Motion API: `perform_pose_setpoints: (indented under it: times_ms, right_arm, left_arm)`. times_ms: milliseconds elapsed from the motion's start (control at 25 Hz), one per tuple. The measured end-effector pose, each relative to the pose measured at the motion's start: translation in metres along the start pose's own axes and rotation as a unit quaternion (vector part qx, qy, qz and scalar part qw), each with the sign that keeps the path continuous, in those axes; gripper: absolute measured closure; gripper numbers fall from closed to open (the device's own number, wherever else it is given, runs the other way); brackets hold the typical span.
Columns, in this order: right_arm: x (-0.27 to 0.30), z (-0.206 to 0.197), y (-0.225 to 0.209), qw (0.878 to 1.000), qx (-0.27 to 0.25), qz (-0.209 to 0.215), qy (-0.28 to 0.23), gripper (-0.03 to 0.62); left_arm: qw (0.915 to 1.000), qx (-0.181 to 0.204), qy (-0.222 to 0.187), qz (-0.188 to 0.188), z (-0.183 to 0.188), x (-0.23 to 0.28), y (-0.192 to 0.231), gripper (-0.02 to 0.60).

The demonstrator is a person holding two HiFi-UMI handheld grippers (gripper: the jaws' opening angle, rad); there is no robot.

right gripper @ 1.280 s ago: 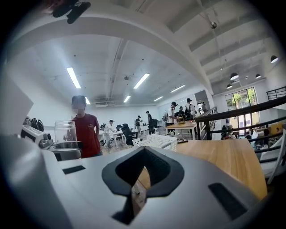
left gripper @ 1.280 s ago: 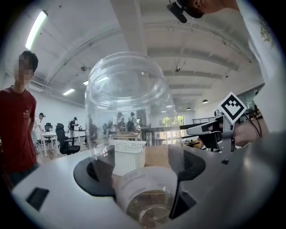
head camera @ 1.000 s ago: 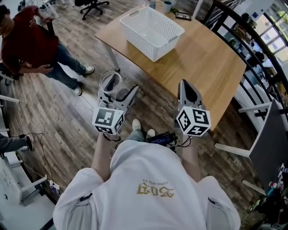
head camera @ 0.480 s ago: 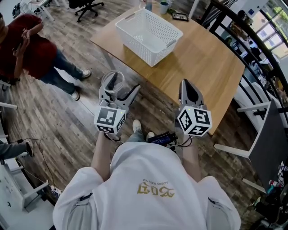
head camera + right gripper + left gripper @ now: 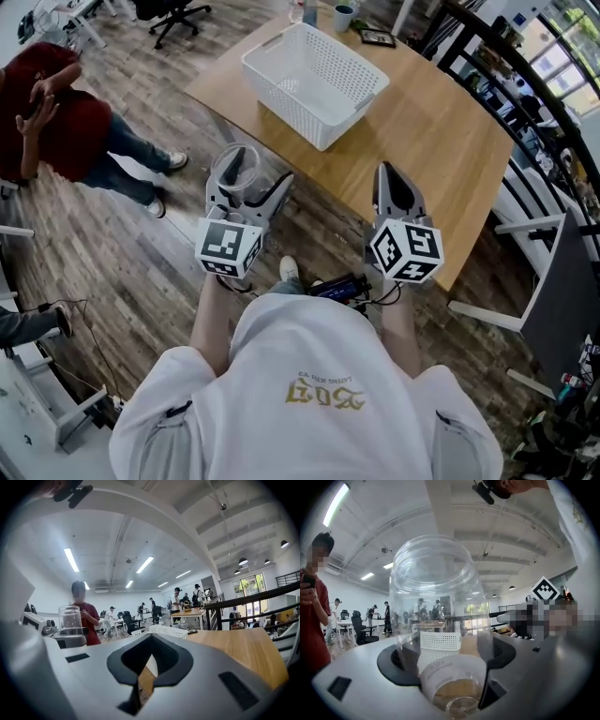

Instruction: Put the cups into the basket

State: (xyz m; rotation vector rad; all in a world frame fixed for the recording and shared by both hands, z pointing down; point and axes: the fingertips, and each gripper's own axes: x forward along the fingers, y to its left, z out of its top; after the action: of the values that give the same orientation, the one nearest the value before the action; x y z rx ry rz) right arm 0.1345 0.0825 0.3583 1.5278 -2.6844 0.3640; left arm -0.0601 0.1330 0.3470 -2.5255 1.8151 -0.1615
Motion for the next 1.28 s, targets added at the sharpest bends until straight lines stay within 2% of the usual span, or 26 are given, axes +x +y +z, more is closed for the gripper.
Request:
perform_pose_setpoints:
  times_ms: [360,720,1280]
  right_arm:
    - [0.025,0.008,0.017,1.0,0.001,-0.006,-0.009,0.583]
    - [0.053,0.011,0.026,1.0,0.003,0.009,-0.001,0.583]
    - [0.117,0.03,0.003,0.999,-0.008,0.043,-0.004,0.583]
  left_arm:
    - [0.9999,-0.002,0.006,-0.012,-0.008,0.014,0.031,0.207]
    - [0.9999,-0.005,0.007,-0.006,-0.003,0.022,0.051,0.207]
    - [0.9998,0.007,0.014,0.013,0.006,0.079,0.068,0.206]
